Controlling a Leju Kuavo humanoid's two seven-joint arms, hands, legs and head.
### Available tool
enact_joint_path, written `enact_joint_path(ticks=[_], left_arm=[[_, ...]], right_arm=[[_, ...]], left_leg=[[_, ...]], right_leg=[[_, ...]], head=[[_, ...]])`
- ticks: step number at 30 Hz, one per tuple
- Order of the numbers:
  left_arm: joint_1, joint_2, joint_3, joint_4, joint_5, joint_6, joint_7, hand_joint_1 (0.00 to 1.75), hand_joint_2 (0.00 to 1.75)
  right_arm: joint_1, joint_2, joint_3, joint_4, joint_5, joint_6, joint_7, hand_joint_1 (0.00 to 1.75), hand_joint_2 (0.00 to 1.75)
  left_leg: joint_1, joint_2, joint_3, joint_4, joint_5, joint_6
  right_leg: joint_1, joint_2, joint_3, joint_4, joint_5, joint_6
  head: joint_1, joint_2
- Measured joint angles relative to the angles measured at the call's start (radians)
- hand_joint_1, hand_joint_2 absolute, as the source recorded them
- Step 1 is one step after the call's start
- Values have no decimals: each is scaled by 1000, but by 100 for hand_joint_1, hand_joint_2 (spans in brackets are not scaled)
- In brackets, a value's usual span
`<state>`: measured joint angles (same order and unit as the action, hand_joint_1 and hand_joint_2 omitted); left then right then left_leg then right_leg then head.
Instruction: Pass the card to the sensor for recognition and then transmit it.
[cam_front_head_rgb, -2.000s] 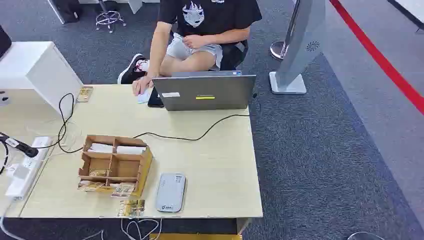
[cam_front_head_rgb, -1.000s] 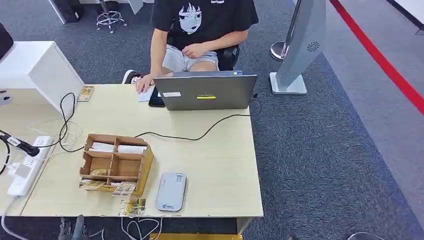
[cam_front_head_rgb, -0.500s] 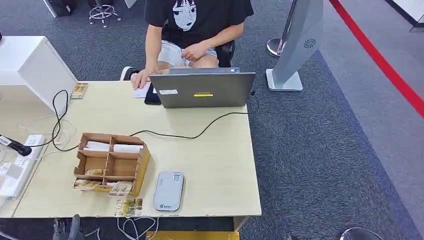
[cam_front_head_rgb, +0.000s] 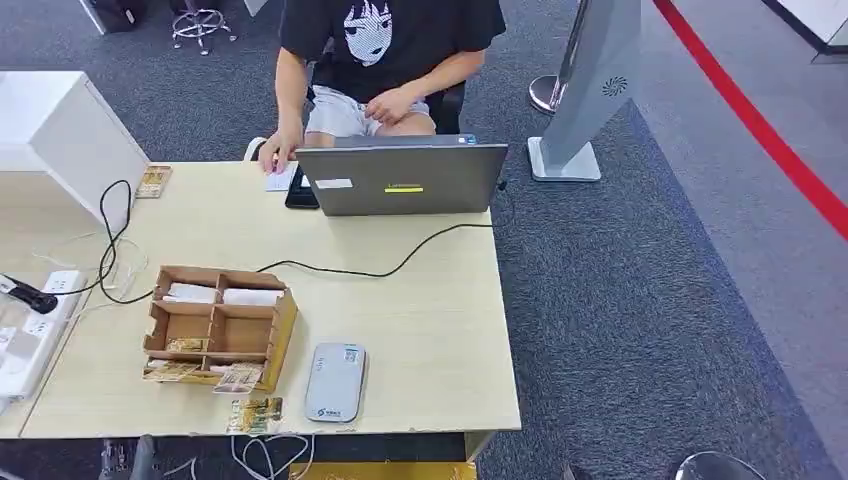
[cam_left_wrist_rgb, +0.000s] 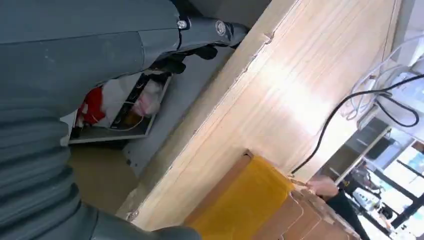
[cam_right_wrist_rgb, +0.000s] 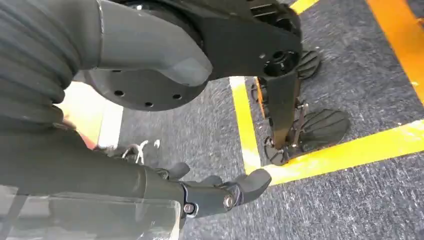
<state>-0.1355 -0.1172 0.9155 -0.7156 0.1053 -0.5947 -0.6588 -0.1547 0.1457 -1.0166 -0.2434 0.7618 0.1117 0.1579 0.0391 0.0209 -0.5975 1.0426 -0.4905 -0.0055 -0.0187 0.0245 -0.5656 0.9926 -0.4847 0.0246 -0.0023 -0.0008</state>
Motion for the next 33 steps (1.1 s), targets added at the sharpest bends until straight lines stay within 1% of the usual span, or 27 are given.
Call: enact_joint_path(ticks=[2, 7, 10, 13, 16, 17, 19, 20, 21, 22, 23, 24, 25, 26, 27, 28, 29, 30, 31, 33], left_arm=[[5, 7, 0, -2, 2, -9, 0, 0, 175], [10, 16, 1, -8, 0, -18, 0, 0, 175], [12, 24, 25, -36, -47, -55, 5, 0, 175], [12, 58, 58, -37, -81, -96, 9, 0, 175], [13, 100, 89, -48, -125, -99, 19, 0, 175], [23, 98, 93, -76, -138, -95, 29, 0, 175], [43, 65, 94, -162, -146, -57, 65, 0, 175], [47, 31, 94, -203, -171, -10, 92, 0, 175], [47, -15, 93, -245, -190, 66, 117, 0, 175], [51, -63, 83, -279, -184, 146, 125, 0, 175], [64, -103, 54, -316, -157, 228, 125, 0, 175], [83, -124, 21, -349, -129, 277, 125, 0, 175], [98, -143, -1, -372, -109, 288, 116, 0, 175], [97, -159, -19, -405, -104, 287, 106, 0, 175], [99, -168, -30, -415, -104, 285, 117, 0, 175], [99, -179, -33, -425, -101, 278, 108, 0, 175], [93, -182, -39, -445, -102, 266, 106, 0, 175], [84, -187, -42, -461, -103, 258, 107, 0, 175], [71, -189, -44, -480, -103, 243, 115, 0, 175], [55, -198, -44, -494, -96, 225, 132, 0, 175]], right_arm=[[1, 0, 4, -3, 2, 2, 3, 0, 175], [1, 0, 7, -7, 5, 4, 5, 0, 175], [0, 0, 13, -9, 15, 13, 5, 0, 175], [-4, 0, 18, -9, 19, 14, 7, 0, 175], [-1, 0, 18, -9, 13, 11, -2, 0, 175], [6, 0, 18, -8, 9, 2, -3, 0, 175], [17, 0, 17, -5, -3, -21, -4, 0, 175], [22, 4, 9, -5, -21, -40, -3, 0, 175], [28, 5, -8, -5, -38, -68, -4, 0, 175], [35, 8, -23, -4, -45, -84, -8, 0, 175], [36, 9, -36, -4, -47, -88, -15, 0, 175], [41, 13, -45, -3, -47, -91, -17, 0, 175], [41, 15, -52, -3, -47, -91, -19, 0, 175], [43, 16, -60, -3, -46, -92, -19, 0, 175], [42, 16, -67, -3, -42, -91, -21, 0, 175], [39, 16, -74, -3, -39, -91, -23, 0, 175], [35, 18, -79, -3, -38, -91, -24, 0, 175], [31, 18, -82, -3, -35, -91, -24, 0, 175], [25, 18, -87, -3, -29, -91, -25, 0, 175], [16, 18, -98, -4, -16, -91, -26, 0, 175]], left_leg=[[2, 2, -4, 1, 0, 0], [4, 5, -11, 2, 0, 0], [8, 6, -21, 5, 3, -4], [16, 11, -34, 8, 7, -10], [23, 24, -42, 11, 9, -13], [25, 28, -40, 13, 8, -15], [32, 35, -43, 17, 6, -18], [35, 36, -46, 19, 5, -18], [34, 32, -47, 19, 6, -18], [31, 27, -45, 19, 6, -17], [30, 25, -42, 18, 5, -17], [29, 23, -37, 18, 4, -16], [29, 18, -36, 19, 4, -16], [25, 9, -36, 18, 6, -13], [23, 1, -36, 18, 7, -11], [21, -4, -36, 18, 7, -10], [20, -9, -36, 17, 9, -7], [17, -13, -36, 17, 10, -7], [14, -17, -34, 16, 12, -4], [10, -19, -27, 13, 13, -5]], right_leg=[[3, 2, -3, 0, 1, 0], [4, 4, -11, 0, 3, -1], [8, 6, -20, 1, 7, -3], [15, 12, -34, 2, 15, -8], [22, 24, -46, 2, 21, -12], [23, 29, -46, 2, 22, -14], [30, 37, -49, 2, 24, -16], [32, 37, -49, 2, 25, -17], [32, 33, -48, 2, 24, -16], [31, 27, -45, 3, 24, -15], [30, 25, -41, 3, 20, -15], [29, 23, -35, 2, 18, -13], [28, 18, -34, 2, 17, -13], [26, 9, -30, 1, 15, -11], [23, 1, -29, 2, 12, -6], [22, -4, -27, 2, 11, -6], [20, -9, -27, 2, 11, -6], [18, -14, -25, 3, 11, -5], [15, -18, -22, 4, 10, -3], [12, -20, -16, 5, 9, -2]], head=[[0, 0], [0, 0], [1, 0], [2, 0], [4, 0], [3, 0], [-1, 0], [0, 0], [3, 0], [4, 0], [3, 0], [6, 0], [4, 0], [8, 0], [9, 0], [10, 0], [11, 0], [12, 0], [10, 0], [9, 0]])
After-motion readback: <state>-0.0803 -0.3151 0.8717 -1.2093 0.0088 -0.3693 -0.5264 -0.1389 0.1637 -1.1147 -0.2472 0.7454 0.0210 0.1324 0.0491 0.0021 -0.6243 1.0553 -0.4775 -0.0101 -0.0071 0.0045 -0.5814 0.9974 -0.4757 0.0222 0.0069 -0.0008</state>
